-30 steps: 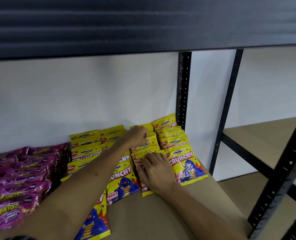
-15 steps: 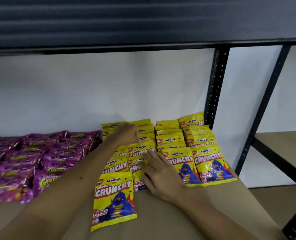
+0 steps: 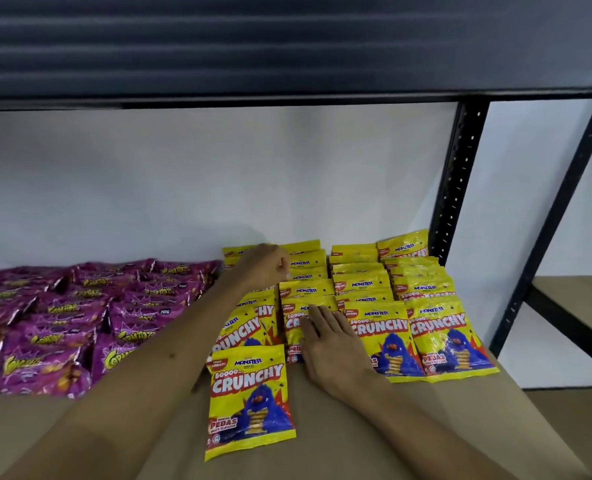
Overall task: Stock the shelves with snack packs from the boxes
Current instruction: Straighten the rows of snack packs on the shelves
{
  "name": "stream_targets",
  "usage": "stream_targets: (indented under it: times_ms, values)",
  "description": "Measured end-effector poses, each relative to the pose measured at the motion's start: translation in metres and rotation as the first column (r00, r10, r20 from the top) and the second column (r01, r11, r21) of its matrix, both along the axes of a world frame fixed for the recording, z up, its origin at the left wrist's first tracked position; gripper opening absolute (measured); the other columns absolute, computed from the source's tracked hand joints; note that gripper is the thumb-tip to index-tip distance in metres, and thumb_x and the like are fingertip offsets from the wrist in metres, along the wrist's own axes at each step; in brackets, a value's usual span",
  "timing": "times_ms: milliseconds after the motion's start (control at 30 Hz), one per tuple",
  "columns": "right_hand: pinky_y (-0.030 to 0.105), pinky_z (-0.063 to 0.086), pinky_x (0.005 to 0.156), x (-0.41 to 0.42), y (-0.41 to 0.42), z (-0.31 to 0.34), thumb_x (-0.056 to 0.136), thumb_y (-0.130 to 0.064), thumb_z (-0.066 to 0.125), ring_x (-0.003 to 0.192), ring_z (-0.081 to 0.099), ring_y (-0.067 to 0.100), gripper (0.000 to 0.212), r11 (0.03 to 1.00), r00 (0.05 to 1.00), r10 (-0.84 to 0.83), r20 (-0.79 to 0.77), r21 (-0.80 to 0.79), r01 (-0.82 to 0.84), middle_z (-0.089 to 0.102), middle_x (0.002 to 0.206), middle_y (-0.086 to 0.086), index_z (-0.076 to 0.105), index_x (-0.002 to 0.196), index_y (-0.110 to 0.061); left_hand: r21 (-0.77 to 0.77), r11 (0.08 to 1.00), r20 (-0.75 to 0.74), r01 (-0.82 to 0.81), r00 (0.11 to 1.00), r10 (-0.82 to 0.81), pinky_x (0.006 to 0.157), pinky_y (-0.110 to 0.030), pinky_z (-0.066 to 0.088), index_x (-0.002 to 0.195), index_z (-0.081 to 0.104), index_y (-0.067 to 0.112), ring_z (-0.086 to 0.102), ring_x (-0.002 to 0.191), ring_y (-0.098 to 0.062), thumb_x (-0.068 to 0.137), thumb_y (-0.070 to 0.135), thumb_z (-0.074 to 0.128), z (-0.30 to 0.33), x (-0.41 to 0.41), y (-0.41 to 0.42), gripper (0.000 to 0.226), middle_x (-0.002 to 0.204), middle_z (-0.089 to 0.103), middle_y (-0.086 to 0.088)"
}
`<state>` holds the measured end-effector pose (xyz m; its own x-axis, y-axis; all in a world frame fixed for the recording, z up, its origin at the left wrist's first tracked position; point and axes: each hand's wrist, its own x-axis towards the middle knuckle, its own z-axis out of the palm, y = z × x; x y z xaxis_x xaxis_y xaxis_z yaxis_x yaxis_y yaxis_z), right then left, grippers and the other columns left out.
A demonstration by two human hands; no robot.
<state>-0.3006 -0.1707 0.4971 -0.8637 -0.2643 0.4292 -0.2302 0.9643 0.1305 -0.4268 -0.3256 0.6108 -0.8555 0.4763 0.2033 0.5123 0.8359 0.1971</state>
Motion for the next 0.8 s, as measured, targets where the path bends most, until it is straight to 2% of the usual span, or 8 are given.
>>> stream_targets:
  times_ms: [200, 300, 400, 467, 533, 667, 733, 800]
  values:
    - [0.049, 0.032, 0.112, 0.011, -0.001, 0.019, 0.093, -0.039, 0.033, 0.133, 0.048, 0.031, 0.053, 0.992, 0.993, -0.036, -0.108, -0.123, 0.022, 0.055, 0.138, 0.015, 0.064, 0.125, -0.010, -0.217, 0.976, 0.330, 0.012, 0.942, 0.062, 0.060, -0.028, 0.037, 0.076, 0.064, 0.008, 0.051, 0.068, -0.019, 0.079, 0.051, 0.073, 0.022, -0.004, -0.047, 0.044, 0.074, 0.057, -0.006]
    - [0.044, 0.023, 0.117, 0.029, -0.028, 0.023, 0.099, -0.044, 0.033, 0.139, 0.041, 0.026, 0.052, 0.971, 0.983, 0.124, -0.138, -0.186, -0.149, 0.051, 0.142, 0.011, 0.059, 0.130, -0.012, -0.397, 0.916, 0.461, 0.055, 0.875, 0.148, 0.059, -0.028, 0.036, 0.067, 0.062, 0.011, 0.047, 0.064, -0.018, 0.073, 0.053, 0.076, 0.020, 0.013, -0.055, 0.045, 0.066, 0.051, -0.002]
    - [0.045, 0.034, 0.114, 0.039, -0.063, 0.013, 0.096, -0.052, 0.038, 0.137, 0.043, 0.026, 0.053, 0.934, 0.951, 0.294, -0.092, -0.184, -0.307, 0.054, 0.141, 0.009, 0.064, 0.125, -0.015, -0.451, 0.889, 0.456, 0.082, 0.877, 0.150, 0.053, -0.028, 0.028, 0.068, 0.054, 0.010, 0.037, 0.058, -0.018, 0.080, 0.041, 0.075, 0.012, 0.029, -0.059, 0.040, 0.062, 0.041, -0.001]
    - [0.048, 0.041, 0.108, 0.036, -0.077, 0.010, 0.092, -0.051, 0.044, 0.134, 0.047, 0.028, 0.049, 0.922, 0.935, 0.343, -0.086, -0.162, -0.353, 0.053, 0.141, 0.010, 0.064, 0.123, -0.019, -0.370, 0.927, 0.391, 0.060, 0.915, 0.097, 0.060, -0.028, 0.034, 0.094, 0.062, 0.007, 0.046, 0.070, -0.019, 0.083, 0.033, 0.075, 0.005, 0.031, -0.064, 0.032, 0.079, 0.050, -0.002]
    - [0.050, 0.040, 0.108, 0.027, -0.081, 0.011, 0.088, -0.044, 0.053, 0.135, 0.046, 0.029, 0.043, 0.920, 0.927, 0.367, -0.073, -0.116, -0.373, 0.050, 0.144, 0.011, 0.061, 0.125, -0.022, -0.268, 0.963, 0.331, 0.033, 0.942, 0.060, 0.078, -0.029, 0.042, 0.123, 0.058, 0.009, 0.055, 0.099, -0.021, 0.084, 0.025, 0.074, -0.001, 0.032, -0.068, 0.045, 0.112, 0.057, -0.004]
    - [0.055, 0.044, 0.103, 0.015, -0.082, 0.016, 0.074, -0.031, 0.078, 0.137, 0.043, 0.030, 0.042, 0.923, 0.920, 0.383, 0.082, 0.005, -0.384, 0.054, 0.140, 0.008, 0.070, 0.114, -0.022, -0.125, 0.992, 0.277, 0.027, 0.961, 0.008, 0.095, -0.028, 0.037, 0.132, 0.054, 0.011, 0.047, 0.128, -0.024, 0.083, 0.023, 0.075, -0.006, 0.035, -0.072, 0.055, 0.142, 0.049, -0.007]
    - [0.057, 0.029, 0.113, 0.013, -0.083, 0.018, 0.094, -0.043, 0.053, 0.145, 0.028, 0.030, 0.040, 0.910, 0.900, 0.414, 0.133, -0.029, -0.414, 0.043, 0.150, 0.010, 0.066, 0.122, -0.018, -0.103, 0.995, 0.285, 0.018, 0.959, 0.012, 0.096, -0.028, 0.037, 0.131, 0.055, 0.010, 0.047, 0.129, -0.024, 0.082, 0.025, 0.076, -0.008, 0.035, -0.074, 0.055, 0.141, 0.050, -0.007]
    - [0.048, -0.001, 0.121, 0.015, -0.085, 0.025, 0.090, -0.071, 0.013, 0.151, 0.005, 0.027, 0.082, 0.918, 0.877, 0.397, 0.272, -0.118, -0.379, 0.022, 0.160, 0.011, 0.054, 0.137, -0.017, -0.078, 0.997, 0.297, 0.005, 0.955, 0.018, 0.093, -0.029, 0.041, 0.126, 0.060, 0.010, 0.053, 0.121, -0.024, 0.083, 0.027, 0.075, -0.012, 0.033, -0.079, 0.049, 0.132, 0.056, -0.007]
